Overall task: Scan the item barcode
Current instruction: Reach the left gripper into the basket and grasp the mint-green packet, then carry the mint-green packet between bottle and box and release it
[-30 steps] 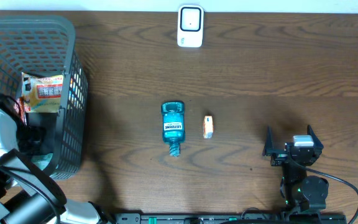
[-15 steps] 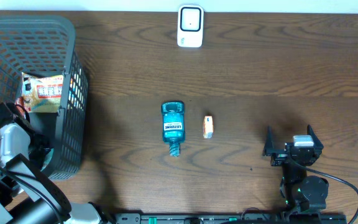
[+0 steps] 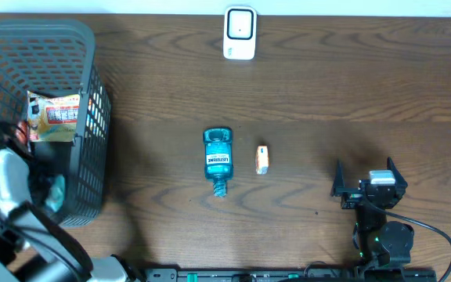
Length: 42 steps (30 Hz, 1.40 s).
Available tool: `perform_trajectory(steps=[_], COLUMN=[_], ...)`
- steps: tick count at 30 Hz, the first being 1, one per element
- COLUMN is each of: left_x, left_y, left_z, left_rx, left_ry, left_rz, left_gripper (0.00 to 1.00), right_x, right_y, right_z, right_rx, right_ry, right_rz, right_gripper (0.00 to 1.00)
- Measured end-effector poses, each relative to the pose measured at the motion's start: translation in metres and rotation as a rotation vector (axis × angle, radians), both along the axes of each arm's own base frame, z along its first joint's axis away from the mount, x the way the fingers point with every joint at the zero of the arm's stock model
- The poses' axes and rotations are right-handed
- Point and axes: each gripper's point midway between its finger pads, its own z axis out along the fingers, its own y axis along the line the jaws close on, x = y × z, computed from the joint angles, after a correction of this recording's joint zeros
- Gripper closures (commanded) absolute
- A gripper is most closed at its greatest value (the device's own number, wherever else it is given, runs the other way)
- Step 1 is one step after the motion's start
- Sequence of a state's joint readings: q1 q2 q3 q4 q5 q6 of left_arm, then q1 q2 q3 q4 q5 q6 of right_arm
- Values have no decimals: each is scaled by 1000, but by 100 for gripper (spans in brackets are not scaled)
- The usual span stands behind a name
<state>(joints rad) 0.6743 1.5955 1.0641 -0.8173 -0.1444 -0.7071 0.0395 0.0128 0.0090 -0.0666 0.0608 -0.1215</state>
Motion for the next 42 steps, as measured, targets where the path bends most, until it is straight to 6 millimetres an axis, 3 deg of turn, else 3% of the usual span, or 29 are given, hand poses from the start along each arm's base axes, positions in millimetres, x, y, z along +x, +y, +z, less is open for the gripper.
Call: perform_trajectory(steps=[3,5,9,10,13,16,19,22,25,30,34,37,42], left_x=[40,64,92,94,93,94,93,91,91,101,115,123,126], left_y=[7,6,-20,-33,-84,-145,-206,-265,-310,-369,-405,-429,-452], left_z=[61,113,216,238,279,301,311,309,298,254,199,147,65], left_rx=[46,83,129,130,77,-6,-96,-180,-224,-219,-184,-181,-188], left_ry=[-231,-417,-778,-858,-1007,-1094,-1133,-1122,-1074,-912,-733,-579,-361], left_rz=[-27,-66,-205,-253,-403,-586,-784,-973,-1100,-1236,-1311,-1354,-1397], left_gripper=[92,93,92,92,92,92,92,92,92,92,92,92,92], right_x=[0,0,0,0,0,0,0,0,0,0,0,0,0], right_y=[0,0,0,0,0,0,0,0,0,0,0,0,0], right_z=[0,0,0,0,0,0,0,0,0,0,0,0,0], right_rx=[0,0,0,0,0,0,0,0,0,0,0,0,0], right_ry=[0,0,0,0,0,0,0,0,0,0,0,0,0], right_rz=[0,0,0,0,0,0,0,0,0,0,0,0,0], right_gripper=[1,1,1,1,1,1,1,1,1,1,1,1,1])
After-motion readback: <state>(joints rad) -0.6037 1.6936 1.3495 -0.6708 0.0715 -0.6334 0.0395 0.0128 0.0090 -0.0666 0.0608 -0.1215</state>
